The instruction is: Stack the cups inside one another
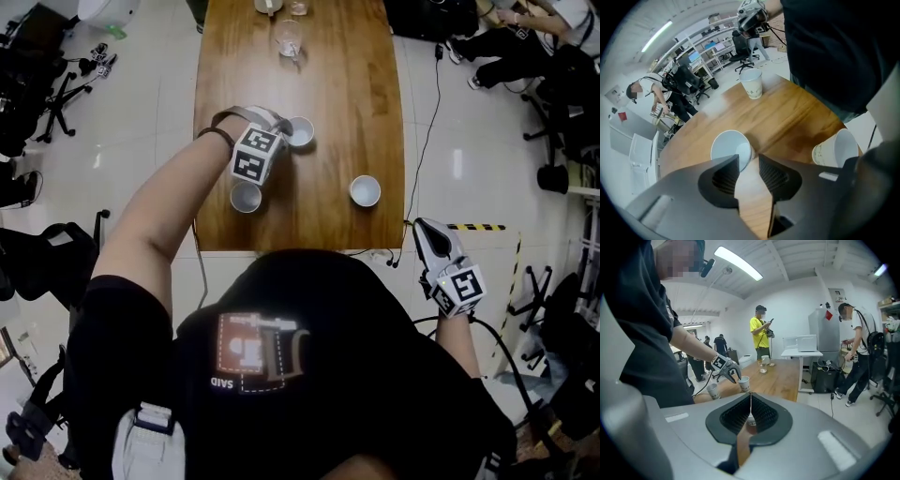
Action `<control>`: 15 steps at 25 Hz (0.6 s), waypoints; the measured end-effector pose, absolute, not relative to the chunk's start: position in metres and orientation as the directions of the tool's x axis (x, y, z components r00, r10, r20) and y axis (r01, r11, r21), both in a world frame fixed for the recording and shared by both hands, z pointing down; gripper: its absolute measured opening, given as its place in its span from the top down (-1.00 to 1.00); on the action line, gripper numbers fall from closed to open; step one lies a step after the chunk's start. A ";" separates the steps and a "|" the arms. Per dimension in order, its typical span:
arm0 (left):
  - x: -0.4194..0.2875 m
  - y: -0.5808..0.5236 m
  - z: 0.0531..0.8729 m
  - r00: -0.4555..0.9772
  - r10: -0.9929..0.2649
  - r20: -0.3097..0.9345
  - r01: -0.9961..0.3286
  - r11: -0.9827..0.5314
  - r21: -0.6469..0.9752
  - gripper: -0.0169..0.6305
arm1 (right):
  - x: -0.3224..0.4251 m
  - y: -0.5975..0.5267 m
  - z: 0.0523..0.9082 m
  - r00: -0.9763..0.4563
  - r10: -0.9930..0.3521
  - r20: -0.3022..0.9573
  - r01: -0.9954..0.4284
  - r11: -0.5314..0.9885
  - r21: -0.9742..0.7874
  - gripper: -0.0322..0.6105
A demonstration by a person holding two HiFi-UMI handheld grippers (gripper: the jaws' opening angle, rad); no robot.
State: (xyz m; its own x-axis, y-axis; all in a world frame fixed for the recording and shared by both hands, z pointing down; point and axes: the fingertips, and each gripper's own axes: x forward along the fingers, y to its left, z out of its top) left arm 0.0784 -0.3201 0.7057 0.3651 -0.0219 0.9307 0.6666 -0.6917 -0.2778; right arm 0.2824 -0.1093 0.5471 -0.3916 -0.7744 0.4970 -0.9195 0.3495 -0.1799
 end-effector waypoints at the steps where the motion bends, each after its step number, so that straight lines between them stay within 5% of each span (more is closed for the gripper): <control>1: 0.079 -0.321 0.709 0.360 -0.025 0.933 0.666 -0.693 -0.276 0.60 | 0.284 -0.108 0.548 -0.387 -0.777 0.497 -0.922 0.344 -0.180 0.84; 8: 0.085 -0.322 0.721 0.355 -0.035 0.934 0.632 -0.727 -0.267 0.90 | 0.288 -0.104 0.550 -0.383 -0.772 0.507 -0.923 0.340 -0.179 0.84; 15: 0.082 -0.320 0.663 0.424 -0.002 0.906 0.505 -0.829 -0.239 0.91 | 0.281 -0.113 0.545 -0.411 -0.770 0.488 -0.910 0.377 -0.173 0.84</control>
State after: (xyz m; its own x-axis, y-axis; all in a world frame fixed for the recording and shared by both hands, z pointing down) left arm 0.0824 -0.3203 0.6630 0.4242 -0.0023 0.9056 0.5052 -0.8293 -0.2388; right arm 0.2809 -0.1133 0.5447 -0.4113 -0.7697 0.4883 -0.9101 0.3767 -0.1728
